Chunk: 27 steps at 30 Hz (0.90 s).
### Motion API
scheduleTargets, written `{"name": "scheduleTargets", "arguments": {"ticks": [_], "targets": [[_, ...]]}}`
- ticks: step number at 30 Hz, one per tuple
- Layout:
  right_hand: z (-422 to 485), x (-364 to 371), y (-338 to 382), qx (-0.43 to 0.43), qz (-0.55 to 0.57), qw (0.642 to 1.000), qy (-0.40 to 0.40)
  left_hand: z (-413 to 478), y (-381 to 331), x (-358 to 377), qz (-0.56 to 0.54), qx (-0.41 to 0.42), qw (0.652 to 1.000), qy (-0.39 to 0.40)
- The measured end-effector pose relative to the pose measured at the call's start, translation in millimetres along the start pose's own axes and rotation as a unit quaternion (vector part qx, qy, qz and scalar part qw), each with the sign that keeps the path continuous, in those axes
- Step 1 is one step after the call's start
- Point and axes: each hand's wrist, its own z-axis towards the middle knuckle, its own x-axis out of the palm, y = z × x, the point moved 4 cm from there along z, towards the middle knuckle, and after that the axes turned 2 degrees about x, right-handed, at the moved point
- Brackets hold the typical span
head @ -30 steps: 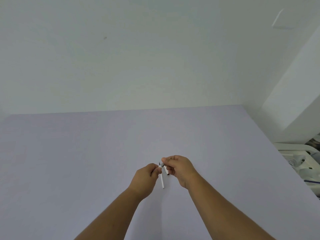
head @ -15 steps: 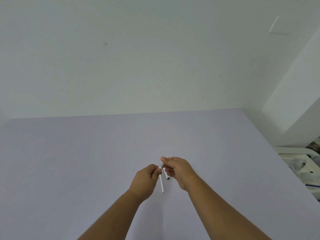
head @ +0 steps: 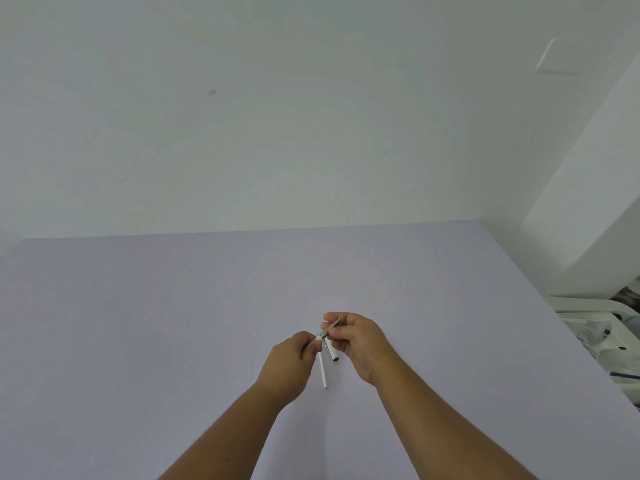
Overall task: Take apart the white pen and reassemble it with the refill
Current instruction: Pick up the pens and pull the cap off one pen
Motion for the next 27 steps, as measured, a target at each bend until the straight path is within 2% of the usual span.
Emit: {"name": "scheduleTargets", "arguments": {"ticks": [5, 10, 15, 19, 22, 24, 27], "targets": [[-2.7, 0.2, -1.5, 0.014, -0.057, 0.998, -0.019, -0.7, -1.7, 0.7, -0.011, 0.003, 1.000, 0.003], [-2.8, -0.3, 0.2, 0.000, 0.004, 1.000, 0.003, -1.1, -0.4, 0.4, -0.009, -0.003, 1.000, -0.002], [-4.0, 0.5, -1.3, 0.011, -0.038, 0.999, -0.019, -0.4, -2.3, 1.0, -0.014, -0.001, 1.000, 0.001], [-1.9, -0.4, -1.4, 0.006, 0.014, 1.000, -0.005, 1.0, -2.3, 1.4, -0.004, -0.002, 1.000, 0.001], [-5.1, 1.9, -2.7, 0.030, -0.019, 0.999, -0.006, 1.3, -1.3, 2.2, -0.016, 0.000, 1.000, 0.005], [-4.3, 0.8, 0.4, 0.014, -0.041, 0.999, -0.019, 2.3, -1.1, 3.3, -0.026, -0.003, 1.000, 0.009], [0.8, -4.9, 8.5, -0.013, 0.004, 0.998, -0.065, 4.0, -0.1, 4.5, -0.037, -0.007, 0.999, 0.013]]}}
